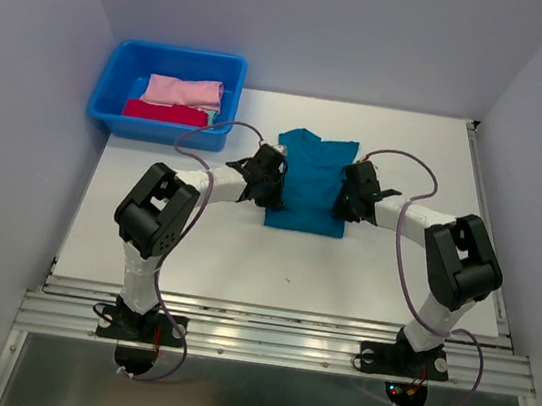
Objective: Roll the t-shirts
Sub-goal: Roll the T-shirt to the center of the board.
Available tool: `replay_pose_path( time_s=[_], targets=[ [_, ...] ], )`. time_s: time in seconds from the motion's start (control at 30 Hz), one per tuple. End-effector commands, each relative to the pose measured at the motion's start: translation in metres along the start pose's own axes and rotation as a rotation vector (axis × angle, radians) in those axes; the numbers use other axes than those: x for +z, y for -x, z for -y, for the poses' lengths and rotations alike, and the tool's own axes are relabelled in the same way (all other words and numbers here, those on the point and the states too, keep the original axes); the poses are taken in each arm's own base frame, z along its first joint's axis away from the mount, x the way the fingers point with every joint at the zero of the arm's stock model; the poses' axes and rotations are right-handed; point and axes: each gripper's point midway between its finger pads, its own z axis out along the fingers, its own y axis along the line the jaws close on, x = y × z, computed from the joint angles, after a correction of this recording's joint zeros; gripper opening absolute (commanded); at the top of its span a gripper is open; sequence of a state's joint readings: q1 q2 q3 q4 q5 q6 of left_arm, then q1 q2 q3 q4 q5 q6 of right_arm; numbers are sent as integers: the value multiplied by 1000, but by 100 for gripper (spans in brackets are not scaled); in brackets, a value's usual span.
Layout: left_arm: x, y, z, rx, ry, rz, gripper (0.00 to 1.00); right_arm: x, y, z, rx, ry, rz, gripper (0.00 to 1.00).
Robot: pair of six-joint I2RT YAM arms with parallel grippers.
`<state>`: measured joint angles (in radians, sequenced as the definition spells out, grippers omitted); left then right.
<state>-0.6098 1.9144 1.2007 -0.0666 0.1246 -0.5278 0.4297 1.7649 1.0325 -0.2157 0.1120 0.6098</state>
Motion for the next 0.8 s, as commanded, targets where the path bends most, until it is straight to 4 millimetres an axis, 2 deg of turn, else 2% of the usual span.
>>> replay_pose_path(
  time_s=[0.0, 0.13, 0.17, 0.2, 0.3, 0.33, 0.37, 0.43, 0.47, 0.53, 0.57, 0.6, 0.63, 0.7, 0.77],
  targets=[
    [-14, -14, -2, 24, -6, -20, 0, -10, -27, 2, -10, 7, -38, 7],
    [-41, -42, -2, 43, -27, -44, 0, -33, -63, -2, -8, 49, -76, 7],
    [-45, -48, -1, 49, -33, -49, 0, -38, -68, -3, -10, 46, -78, 7],
    [-48, -62, -6, 51, -25, -73, 0, -42, -73, -5, -2, 47, -79, 7],
    [-61, -82, 2, 78, -52, -94, 0, -58, -87, -8, -4, 51, -82, 6],
    [-64, -93, -2, 82, -42, -115, 0, -63, -89, -10, 14, 54, -81, 6],
    [-72, -94, 4, 89, -56, -100, 0, -67, -88, -6, 27, 42, -71, 7],
    [-81, -97, 4, 89, -54, -94, 0, -83, -82, -11, 51, 69, -39, 6],
    [-92, -90, 10, 91, -72, -58, 0, -88, -78, -8, 58, 63, -19, 7],
    [-103, -86, 7, 87, -57, -28, 1, -107, -64, -12, 79, 102, 40, 13],
    [-114, -79, 10, 83, -66, 6, 9, -113, -61, -9, 86, 91, 57, 16],
    [-118, -77, 8, 83, -61, 20, 13, -118, -58, -7, 92, 95, 70, 20],
    [-126, -76, 5, 76, -51, 40, 24, -126, -58, -4, 102, 98, 79, 25],
    [-131, -77, 2, 76, -50, 52, 29, -130, -62, -1, 109, 101, 75, 36],
    [-134, -84, -3, 66, -58, 52, 40, -128, -74, 7, 120, 100, 53, 46]
  ],
)
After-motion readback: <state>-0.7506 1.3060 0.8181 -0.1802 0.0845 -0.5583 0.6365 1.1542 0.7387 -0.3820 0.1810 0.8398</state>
